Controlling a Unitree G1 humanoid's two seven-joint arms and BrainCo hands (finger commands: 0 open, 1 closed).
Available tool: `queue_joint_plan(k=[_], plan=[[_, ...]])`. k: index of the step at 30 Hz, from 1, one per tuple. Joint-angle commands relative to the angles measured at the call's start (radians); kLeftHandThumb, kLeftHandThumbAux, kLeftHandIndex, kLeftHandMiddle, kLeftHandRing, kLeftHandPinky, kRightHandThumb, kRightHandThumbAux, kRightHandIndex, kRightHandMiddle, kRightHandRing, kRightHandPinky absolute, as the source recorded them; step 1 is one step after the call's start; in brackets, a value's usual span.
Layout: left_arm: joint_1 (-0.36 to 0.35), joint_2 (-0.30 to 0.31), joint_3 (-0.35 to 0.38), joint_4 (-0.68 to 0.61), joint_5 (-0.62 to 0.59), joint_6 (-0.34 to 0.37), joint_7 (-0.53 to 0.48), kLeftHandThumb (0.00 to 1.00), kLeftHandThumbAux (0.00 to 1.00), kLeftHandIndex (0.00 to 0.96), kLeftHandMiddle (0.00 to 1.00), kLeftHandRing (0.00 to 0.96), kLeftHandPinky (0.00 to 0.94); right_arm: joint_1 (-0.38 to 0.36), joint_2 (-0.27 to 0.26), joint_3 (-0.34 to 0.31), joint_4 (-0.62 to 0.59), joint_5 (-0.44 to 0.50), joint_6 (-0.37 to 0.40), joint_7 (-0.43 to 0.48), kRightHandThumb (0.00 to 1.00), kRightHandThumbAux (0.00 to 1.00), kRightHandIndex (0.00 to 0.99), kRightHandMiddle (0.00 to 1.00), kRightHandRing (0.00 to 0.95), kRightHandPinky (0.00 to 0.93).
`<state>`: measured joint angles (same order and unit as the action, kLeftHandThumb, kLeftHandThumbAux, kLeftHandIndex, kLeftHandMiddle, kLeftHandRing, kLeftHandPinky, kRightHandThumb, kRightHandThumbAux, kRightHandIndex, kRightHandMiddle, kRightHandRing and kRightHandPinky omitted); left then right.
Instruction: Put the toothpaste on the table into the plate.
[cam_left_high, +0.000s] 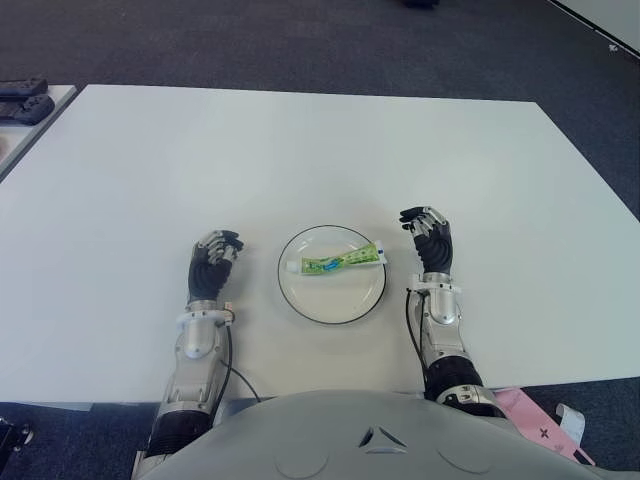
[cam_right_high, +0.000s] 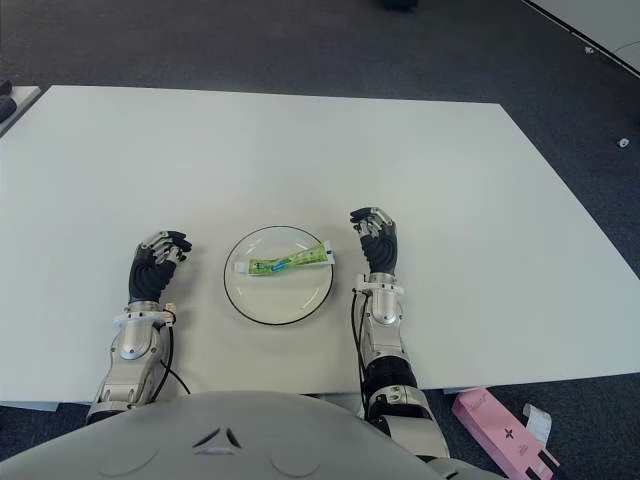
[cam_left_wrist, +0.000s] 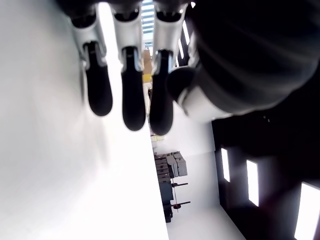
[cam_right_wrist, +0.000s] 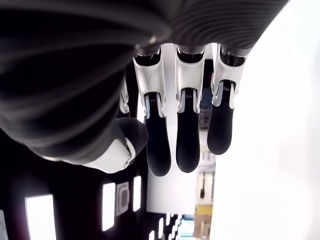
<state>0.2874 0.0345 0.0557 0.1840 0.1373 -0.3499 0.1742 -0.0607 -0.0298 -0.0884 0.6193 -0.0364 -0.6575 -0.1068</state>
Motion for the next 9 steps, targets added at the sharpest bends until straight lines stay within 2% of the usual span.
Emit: queue_joint_plan(k=[1,9], plan=[[-0.009,-0.002,-0.012,0.014,0.007,0.013,-0.007,0.704,0.726,0.425,0.492,0.472,0.462,0.045,-0.017,0.008,0.020,-0.020,0.041,0.007,0.711,0.728,0.428,0.458,0.442,0.440],[-0.003,-0.006,-0.012,0.000,0.009,0.022,-0.004,0.705,0.726,0.424,0.488,0.476,0.476,0.070,-0.019,0.023,-0.034,-0.042,0.104,-0.004,0.712,0.729,0.428,0.458,0.438,0.431]])
